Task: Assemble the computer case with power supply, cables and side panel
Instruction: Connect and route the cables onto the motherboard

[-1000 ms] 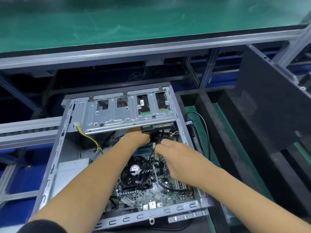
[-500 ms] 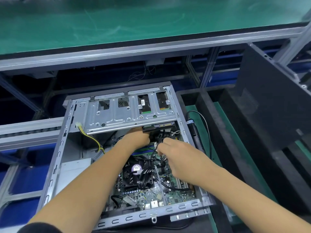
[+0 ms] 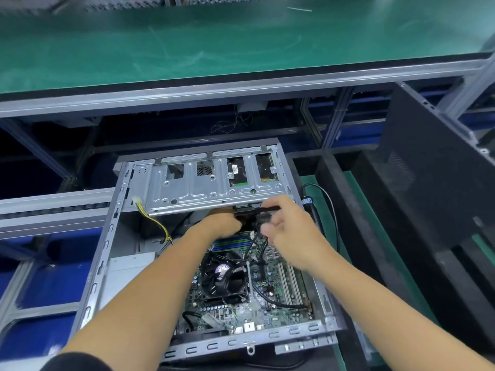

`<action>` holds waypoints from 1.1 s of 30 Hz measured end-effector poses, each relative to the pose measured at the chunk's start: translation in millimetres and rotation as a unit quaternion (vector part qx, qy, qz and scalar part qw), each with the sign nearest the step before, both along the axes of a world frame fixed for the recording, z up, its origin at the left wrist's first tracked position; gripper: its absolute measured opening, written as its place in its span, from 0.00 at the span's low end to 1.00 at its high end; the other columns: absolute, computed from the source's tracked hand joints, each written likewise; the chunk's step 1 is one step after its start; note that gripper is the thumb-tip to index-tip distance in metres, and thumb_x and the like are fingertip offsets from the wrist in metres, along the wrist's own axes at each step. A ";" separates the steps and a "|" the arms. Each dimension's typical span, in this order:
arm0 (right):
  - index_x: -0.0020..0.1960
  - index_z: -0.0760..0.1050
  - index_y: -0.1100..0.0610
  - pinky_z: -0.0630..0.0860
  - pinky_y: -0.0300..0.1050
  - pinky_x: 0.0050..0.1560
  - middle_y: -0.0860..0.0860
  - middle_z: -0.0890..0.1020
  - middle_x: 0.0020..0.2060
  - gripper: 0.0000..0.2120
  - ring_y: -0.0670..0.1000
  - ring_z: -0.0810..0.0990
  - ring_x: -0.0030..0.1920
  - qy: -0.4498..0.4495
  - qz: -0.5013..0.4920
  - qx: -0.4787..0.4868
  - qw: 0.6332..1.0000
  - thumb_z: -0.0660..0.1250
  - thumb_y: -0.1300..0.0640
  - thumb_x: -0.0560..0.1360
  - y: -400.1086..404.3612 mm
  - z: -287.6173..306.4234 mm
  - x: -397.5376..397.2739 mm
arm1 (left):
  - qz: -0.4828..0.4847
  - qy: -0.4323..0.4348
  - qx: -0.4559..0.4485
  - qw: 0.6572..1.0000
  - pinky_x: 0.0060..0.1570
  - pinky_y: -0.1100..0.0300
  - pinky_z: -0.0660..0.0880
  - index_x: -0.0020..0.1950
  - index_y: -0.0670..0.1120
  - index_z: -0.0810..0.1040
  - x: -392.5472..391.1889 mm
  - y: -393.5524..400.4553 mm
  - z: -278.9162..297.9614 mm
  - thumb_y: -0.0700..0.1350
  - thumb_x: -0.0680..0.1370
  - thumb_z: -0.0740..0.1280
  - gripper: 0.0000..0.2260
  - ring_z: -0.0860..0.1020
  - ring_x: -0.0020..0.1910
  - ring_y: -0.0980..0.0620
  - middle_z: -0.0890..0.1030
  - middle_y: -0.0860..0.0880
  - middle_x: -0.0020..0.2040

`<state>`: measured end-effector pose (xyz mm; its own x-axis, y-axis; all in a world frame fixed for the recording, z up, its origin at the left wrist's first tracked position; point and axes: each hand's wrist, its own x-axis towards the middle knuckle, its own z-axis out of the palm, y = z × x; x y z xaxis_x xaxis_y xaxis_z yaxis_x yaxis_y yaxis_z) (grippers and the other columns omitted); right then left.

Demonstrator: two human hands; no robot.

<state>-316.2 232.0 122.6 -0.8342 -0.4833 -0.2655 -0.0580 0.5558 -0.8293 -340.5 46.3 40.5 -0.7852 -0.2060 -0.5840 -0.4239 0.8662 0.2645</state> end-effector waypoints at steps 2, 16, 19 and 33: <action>0.53 0.74 0.53 0.69 0.33 0.39 0.50 0.81 0.45 0.04 0.44 0.77 0.44 -0.079 -0.113 -0.058 0.989 0.67 0.60 0.80 -12.7 2.9 0.5 | 0.016 0.012 0.004 1.000 0.32 0.62 0.63 0.35 0.49 0.67 1.4 -0.3 -0.6 0.45 0.79 0.59 0.12 0.68 0.40 0.48 0.67 0.51 0.33; 0.55 0.73 0.64 0.64 0.41 0.30 0.55 0.74 0.38 0.11 0.50 0.67 0.34 -0.240 -0.379 -0.113 0.887 0.52 0.64 0.83 -57.3 -22.4 -3.0 | -0.016 0.083 0.022 0.996 0.39 0.59 0.69 0.41 0.45 0.75 3.1 -6.7 -6.6 0.48 0.78 0.62 0.09 0.72 0.38 0.47 0.75 0.45 0.39; 0.56 0.71 0.72 0.63 0.38 0.27 0.53 0.75 0.33 0.13 0.47 0.66 0.29 -0.211 -0.401 -0.154 0.878 0.52 0.65 0.83 -58.2 -31.8 -0.2 | -0.027 0.087 0.016 0.996 0.33 0.59 0.66 0.36 0.45 0.73 3.1 -7.9 -8.0 0.47 0.78 0.62 0.11 0.70 0.34 0.49 0.72 0.48 0.32; 0.50 0.74 0.58 0.76 0.38 0.36 0.50 0.84 0.29 0.06 0.46 0.81 0.31 -0.179 -0.415 -0.269 0.850 0.59 0.61 0.84 -59.6 -37.7 13.1 | -0.026 0.048 0.003 0.998 0.30 0.61 0.62 0.30 0.48 0.65 2.8 -7.8 -4.9 0.43 0.78 0.59 0.16 0.66 0.32 0.52 0.69 0.49 0.31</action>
